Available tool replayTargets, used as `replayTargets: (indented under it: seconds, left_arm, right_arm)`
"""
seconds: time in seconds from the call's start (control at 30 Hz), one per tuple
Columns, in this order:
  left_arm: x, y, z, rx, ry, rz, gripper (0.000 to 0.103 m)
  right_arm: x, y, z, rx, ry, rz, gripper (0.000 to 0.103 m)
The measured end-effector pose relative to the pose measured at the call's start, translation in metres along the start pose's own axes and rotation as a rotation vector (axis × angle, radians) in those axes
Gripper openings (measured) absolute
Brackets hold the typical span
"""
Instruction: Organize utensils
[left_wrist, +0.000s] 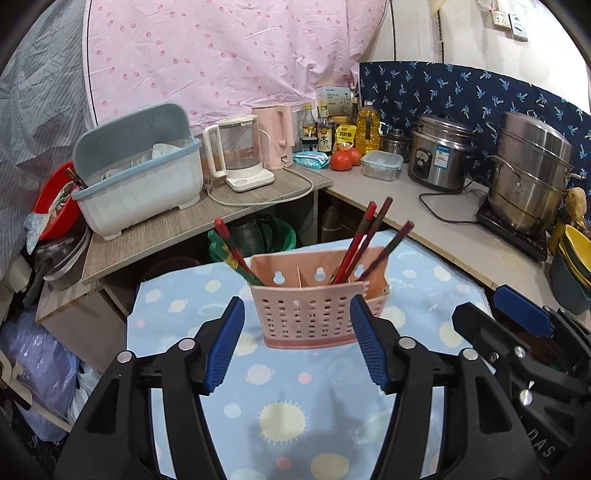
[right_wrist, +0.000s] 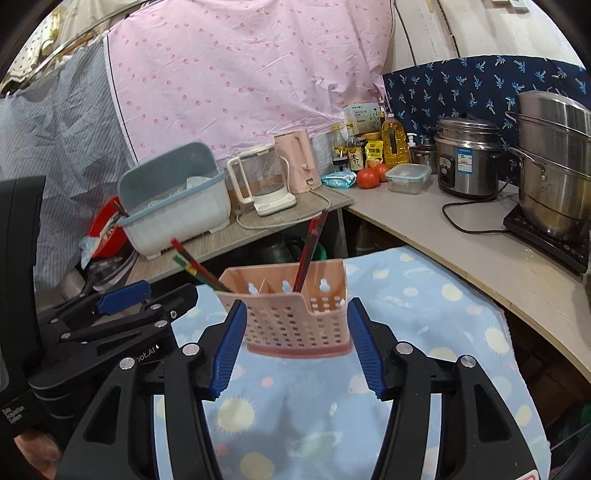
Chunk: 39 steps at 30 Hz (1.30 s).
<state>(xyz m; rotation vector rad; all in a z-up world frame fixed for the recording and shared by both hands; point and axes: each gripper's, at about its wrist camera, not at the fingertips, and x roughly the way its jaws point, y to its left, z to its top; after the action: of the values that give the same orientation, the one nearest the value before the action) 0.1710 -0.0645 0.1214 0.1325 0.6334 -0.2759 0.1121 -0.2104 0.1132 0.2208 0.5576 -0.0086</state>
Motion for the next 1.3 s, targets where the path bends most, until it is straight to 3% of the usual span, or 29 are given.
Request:
replayTargets:
  seconds: [0.47,0.8,1.17,1.2,1.3]
  left_arm:
    - [-0.008,0.004,-0.05,-0.035,0.068,0.058,0.09]
    - [-0.006,0.006,-0.066,-0.058,0.114,0.063,0.096]
    - [-0.005,0.004,-0.078,-0.057,0.143,0.09,0.096]
    - [-0.004,0.004,-0.078,-0.058,0.146,0.093,0.096]
    - [-0.003,0.005,-0.079,-0.058,0.151,0.1,0.096]
  right_arm:
    - [-0.012,-0.004,-0.045,0.018,0.1,-0.008,0.069]
    - [-0.017,-0.002,-0.062,0.006,0.111,-0.033,0.083]
    - [-0.022,-0.006,-0.067,-0.009,0.096,-0.079,0.088]
    - [-0.022,-0.006,-0.067,-0.008,0.095,-0.08,0.095]
    - [-0.023,-0.008,-0.068,-0.006,0.086,-0.087,0.097]
